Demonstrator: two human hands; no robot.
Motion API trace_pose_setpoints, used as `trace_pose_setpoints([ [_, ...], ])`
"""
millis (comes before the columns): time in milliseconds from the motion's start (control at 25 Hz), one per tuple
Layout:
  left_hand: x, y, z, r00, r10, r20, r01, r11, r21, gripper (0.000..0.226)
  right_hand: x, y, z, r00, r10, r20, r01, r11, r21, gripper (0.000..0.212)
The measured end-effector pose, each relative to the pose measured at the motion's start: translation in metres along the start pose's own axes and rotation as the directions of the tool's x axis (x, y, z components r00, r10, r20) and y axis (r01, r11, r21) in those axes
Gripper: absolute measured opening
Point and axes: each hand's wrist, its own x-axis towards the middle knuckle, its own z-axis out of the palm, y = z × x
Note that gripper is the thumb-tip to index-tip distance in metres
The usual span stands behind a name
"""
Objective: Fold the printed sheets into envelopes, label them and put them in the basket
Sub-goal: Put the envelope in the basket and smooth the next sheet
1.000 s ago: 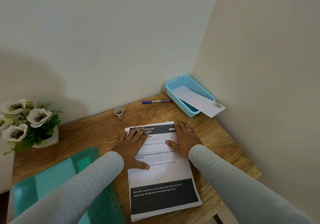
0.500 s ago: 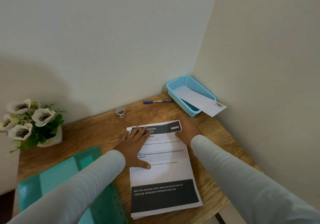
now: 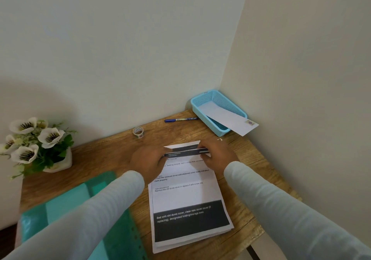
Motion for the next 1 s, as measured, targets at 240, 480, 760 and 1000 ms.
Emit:
trace_pose_setpoints([
  [240, -0.045, 0.012, 0.04, 0.992, 0.09, 0.087, -0.094, 0.995, 0.038, 0.046, -0.031, -0.005, 0.027, 0.962, -0.255, 0.098, 0.272, 0.927, -0.258, 0.035],
  [480, -0.049, 0.011, 0.057, 0.969, 0.059, 0.24, -0.096, 0.985, 0.145, 0.064, -0.041, 0.002, 0.045, 0.955, -0.243, 0.169, 0.287, 0.9, -0.328, 0.043],
  [760, -0.055, 0.023, 0.066, 0.957, 0.015, 0.288, -0.086, 0.968, 0.235, 0.067, -0.054, -0.01, 0.078, 0.973, -0.211, 0.097, 0.228, 0.947, -0.225, 0.059],
  [1000, -0.055, 0.021, 0.068, 0.956, -0.038, 0.291, -0.048, 0.958, 0.283, 0.066, -0.057, -0.011, 0.104, 0.987, -0.104, 0.122, 0.135, 0.95, -0.28, 0.068],
])
